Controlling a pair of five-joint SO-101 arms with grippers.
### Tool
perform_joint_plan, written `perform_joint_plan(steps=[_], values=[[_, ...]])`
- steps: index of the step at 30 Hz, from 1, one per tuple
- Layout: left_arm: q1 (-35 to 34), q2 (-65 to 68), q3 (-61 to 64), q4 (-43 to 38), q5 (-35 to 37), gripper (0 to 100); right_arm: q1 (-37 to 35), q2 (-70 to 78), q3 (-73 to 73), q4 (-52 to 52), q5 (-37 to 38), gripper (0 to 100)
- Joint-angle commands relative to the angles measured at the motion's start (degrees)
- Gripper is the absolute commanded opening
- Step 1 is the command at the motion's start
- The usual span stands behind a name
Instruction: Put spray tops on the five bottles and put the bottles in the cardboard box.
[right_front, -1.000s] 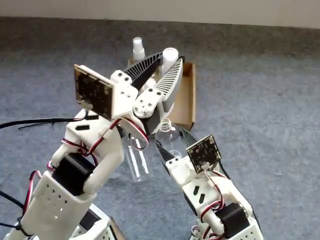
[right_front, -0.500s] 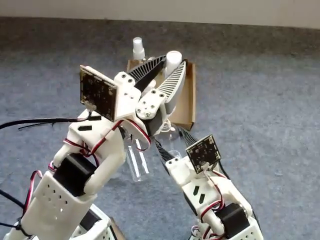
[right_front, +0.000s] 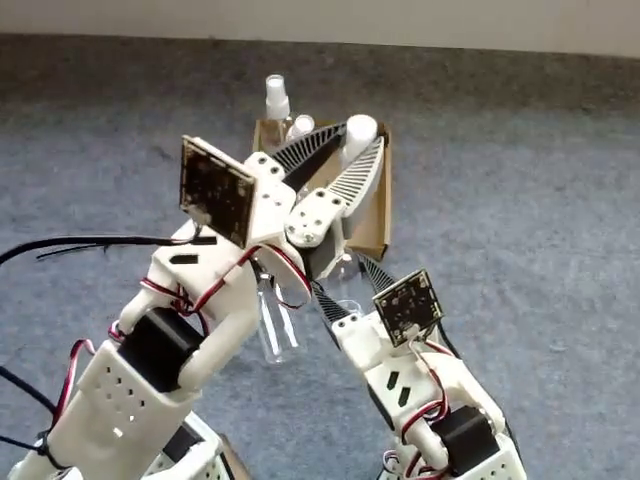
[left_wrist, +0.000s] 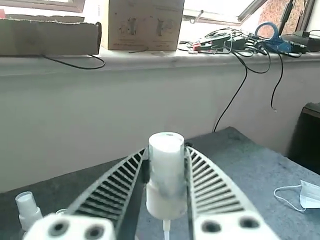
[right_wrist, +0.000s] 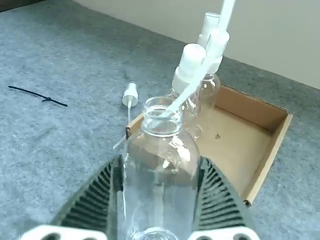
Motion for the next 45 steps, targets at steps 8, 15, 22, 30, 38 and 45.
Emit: perform_joint_plan(steps=[8,15,22,30,38,45], values=[[-4.62,-1.45,1.36,7.21,-0.18,1,5.14,-0.48,-0.75,-2.33,-6.59,0.4],[-3.03,-0.92,-0.4,17.23,-0.35,1,4.88,-0.48,-0.75,-3.91,-6.59,0.4],[-2.51,-0.75,0.22,17.41,-1.76,1,4.88,-0.48,-0.75,-3.91,-6.51,0.4],[-2.51,-0.84,5.41,17.14,-8.88,1,4.88,-0.48,-0.75,-3.91,-6.51,0.4],[-5.32,-1.01,3.3,17.41,-8.88,1,4.88,-0.48,-0.66,-3.91,-6.51,0.4],[-5.76,-1.36,3.38,17.49,-8.88,12,4.88,-0.48,-0.48,-3.91,-6.51,0.4]])
